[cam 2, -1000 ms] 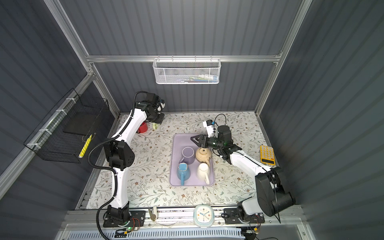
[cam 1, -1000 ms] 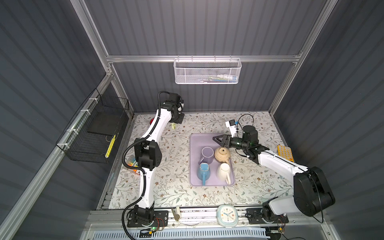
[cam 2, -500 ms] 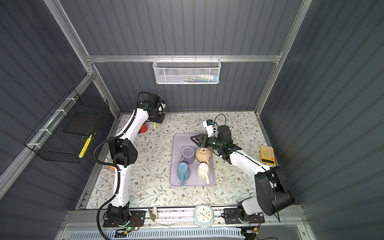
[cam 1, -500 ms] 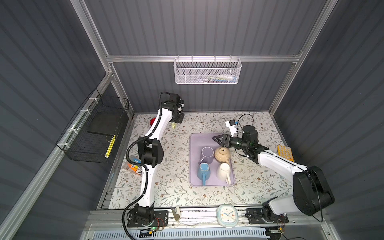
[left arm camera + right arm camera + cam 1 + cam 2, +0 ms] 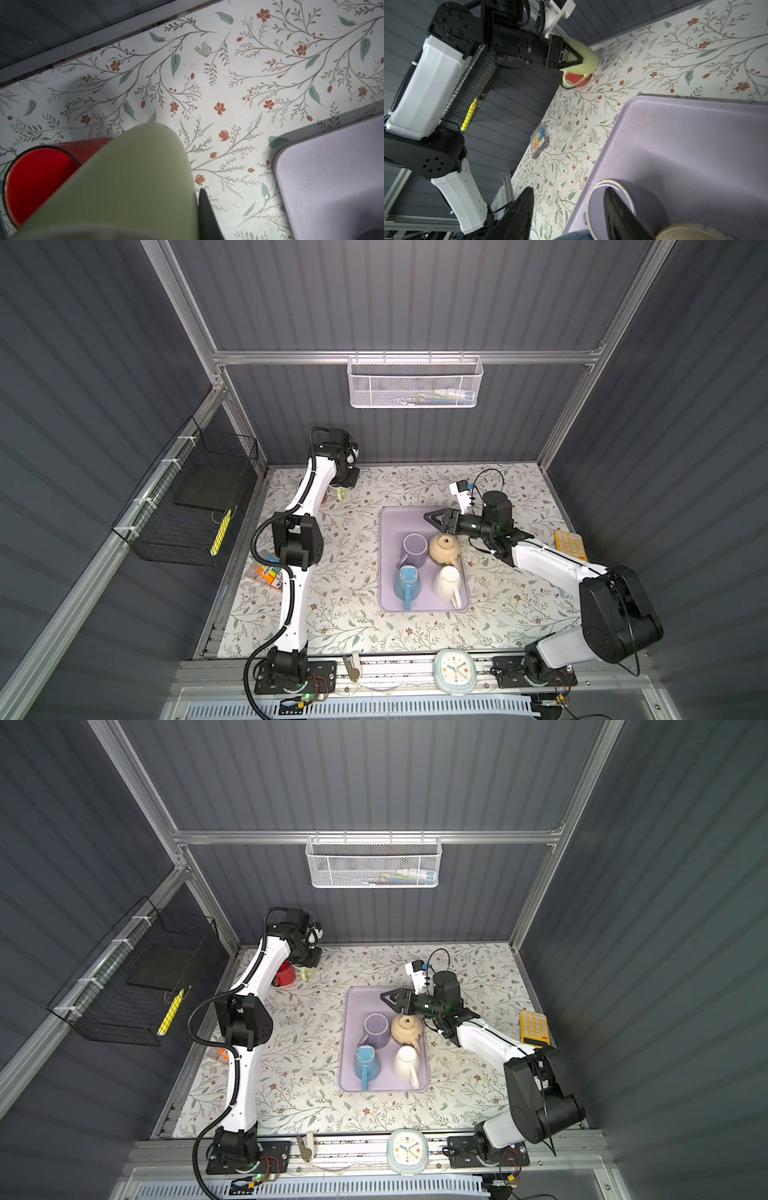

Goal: Turn the mug right side up
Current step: 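Lower the green mug upright beside the red mug with the left gripper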

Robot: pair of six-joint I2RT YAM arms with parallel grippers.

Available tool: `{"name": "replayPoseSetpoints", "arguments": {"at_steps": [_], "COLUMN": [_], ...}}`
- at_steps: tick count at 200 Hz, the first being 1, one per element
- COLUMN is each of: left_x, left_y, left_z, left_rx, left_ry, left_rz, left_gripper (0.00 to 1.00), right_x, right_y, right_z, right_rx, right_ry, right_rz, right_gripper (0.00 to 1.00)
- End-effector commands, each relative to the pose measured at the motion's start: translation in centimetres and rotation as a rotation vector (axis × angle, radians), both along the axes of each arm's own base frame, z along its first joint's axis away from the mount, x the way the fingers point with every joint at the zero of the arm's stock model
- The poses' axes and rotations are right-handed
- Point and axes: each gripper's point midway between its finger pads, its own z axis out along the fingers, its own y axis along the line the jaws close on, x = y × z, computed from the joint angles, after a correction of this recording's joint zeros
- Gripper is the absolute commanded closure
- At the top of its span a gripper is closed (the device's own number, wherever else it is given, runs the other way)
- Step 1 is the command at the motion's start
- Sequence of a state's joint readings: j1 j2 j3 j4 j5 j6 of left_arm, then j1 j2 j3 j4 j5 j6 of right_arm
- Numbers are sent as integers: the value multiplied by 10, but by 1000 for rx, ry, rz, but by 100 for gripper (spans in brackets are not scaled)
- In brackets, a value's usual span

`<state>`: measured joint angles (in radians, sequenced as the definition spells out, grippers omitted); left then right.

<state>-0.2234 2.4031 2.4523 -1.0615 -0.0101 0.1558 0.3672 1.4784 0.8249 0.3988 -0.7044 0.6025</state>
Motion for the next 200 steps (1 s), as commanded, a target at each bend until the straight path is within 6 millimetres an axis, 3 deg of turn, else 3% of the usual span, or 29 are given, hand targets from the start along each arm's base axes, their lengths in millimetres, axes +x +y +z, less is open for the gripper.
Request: {"name": "replayPoseSetpoints", "arguments": {"at_steps": [1,71,200], "left_x": [7,8,11], "left_y": [-4,1,12], "left_z": [3,-19,-41], "left_rx": [-6,0,-10], "left_ry": [-31,7,51], "left_rz": [-38,-42,-19], "left_gripper": [100,100,98], "right_x": [1,2,3], "right_y": [0,0,1], "right_z": [1,-6,-11], "right_rx": [11,7,9], "right_ry": [-6,10,21], "right_rz": [0,-5,-7], "right_gripper": [44,44,43]}}
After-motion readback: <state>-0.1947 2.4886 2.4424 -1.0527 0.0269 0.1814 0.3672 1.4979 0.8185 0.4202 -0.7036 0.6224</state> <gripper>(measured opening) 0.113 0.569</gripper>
